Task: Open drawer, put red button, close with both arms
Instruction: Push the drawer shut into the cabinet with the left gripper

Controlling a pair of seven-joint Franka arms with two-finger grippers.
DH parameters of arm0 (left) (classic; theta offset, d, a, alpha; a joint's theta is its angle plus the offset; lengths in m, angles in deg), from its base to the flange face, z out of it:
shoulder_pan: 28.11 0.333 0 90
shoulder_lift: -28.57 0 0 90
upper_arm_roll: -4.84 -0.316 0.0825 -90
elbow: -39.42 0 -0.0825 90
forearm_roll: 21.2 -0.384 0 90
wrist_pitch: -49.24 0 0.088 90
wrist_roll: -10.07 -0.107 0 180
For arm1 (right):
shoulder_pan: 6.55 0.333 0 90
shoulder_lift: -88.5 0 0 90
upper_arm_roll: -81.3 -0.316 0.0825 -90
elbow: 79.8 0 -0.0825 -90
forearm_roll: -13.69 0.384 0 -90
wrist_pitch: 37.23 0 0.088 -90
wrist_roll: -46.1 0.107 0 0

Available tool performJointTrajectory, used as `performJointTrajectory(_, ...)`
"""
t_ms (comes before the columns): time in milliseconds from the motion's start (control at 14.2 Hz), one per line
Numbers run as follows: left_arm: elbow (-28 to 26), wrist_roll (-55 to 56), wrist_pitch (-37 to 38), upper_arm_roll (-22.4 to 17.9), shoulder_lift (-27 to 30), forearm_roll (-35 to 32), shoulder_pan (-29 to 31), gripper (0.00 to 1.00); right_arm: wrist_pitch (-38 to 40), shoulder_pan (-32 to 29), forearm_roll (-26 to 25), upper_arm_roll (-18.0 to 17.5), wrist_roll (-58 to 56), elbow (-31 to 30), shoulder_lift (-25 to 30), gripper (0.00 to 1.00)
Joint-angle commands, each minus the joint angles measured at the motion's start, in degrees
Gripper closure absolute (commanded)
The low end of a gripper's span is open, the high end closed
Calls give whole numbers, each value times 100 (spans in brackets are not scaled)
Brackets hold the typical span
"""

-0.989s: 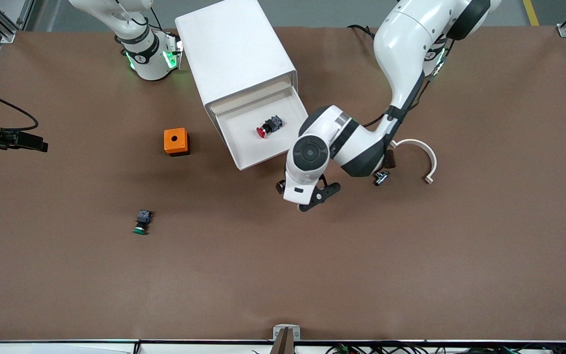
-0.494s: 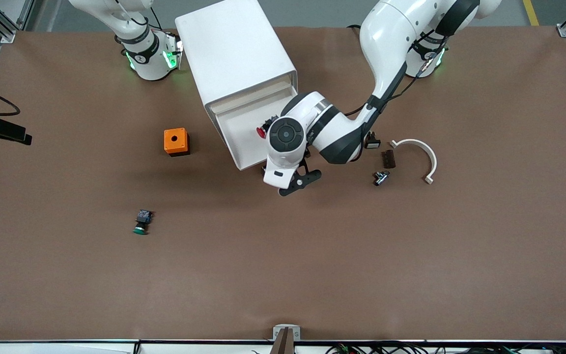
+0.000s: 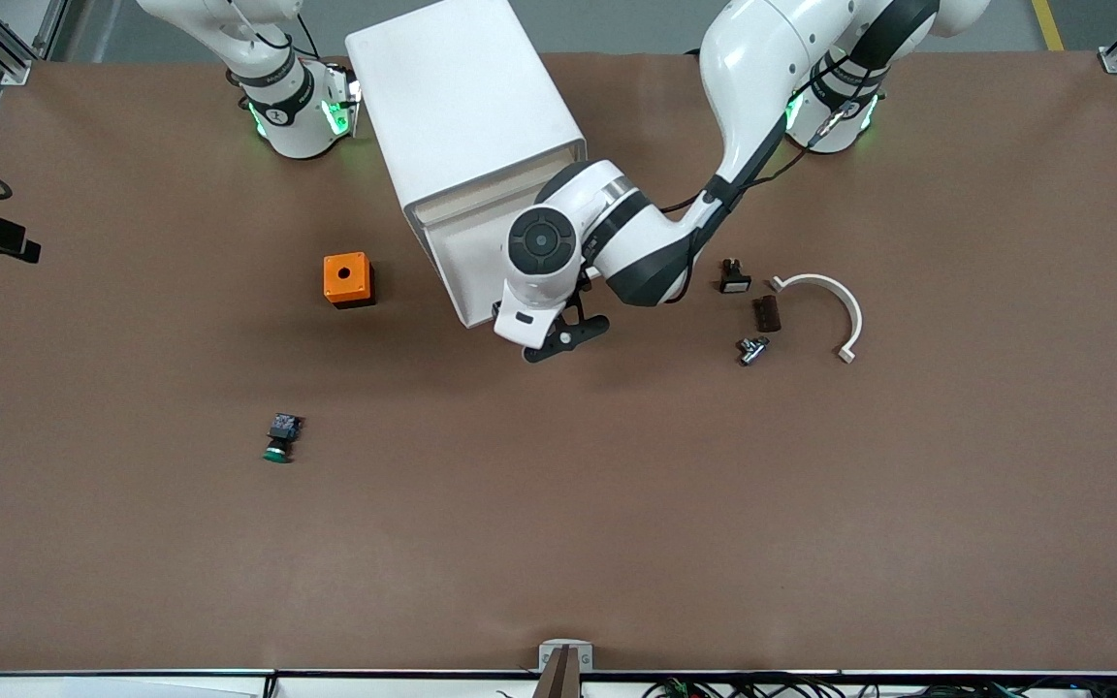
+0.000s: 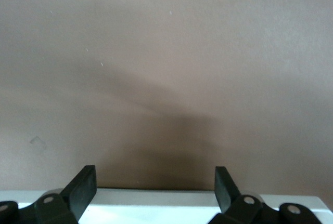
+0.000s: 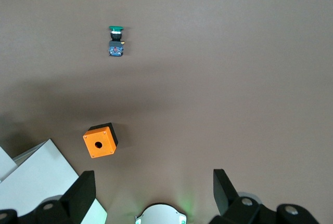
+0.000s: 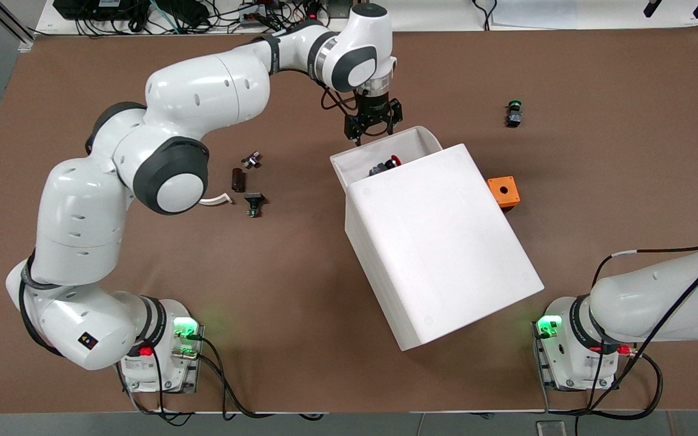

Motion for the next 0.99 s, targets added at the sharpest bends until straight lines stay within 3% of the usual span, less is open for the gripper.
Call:
performJointTrajectory(0, -155, 20, 7, 206, 108, -50, 3, 0, 11, -52, 71, -107, -16, -193, 253, 0)
performJointTrajectory(283, -173, 29, 7, 338, 72, -50, -94, 0, -59, 70, 212, -108, -16, -394, 552, 0)
performJointTrajectory(706, -182, 20, 7, 338, 2, -50, -436, 0, -752, 132, 150, -108, 2, -1693, 1587, 0)
performJointTrajectory(918, -190, 20, 7, 338, -7, -41, -507, 0, -771, 132, 150, -108, 11, -1802, 1677, 0)
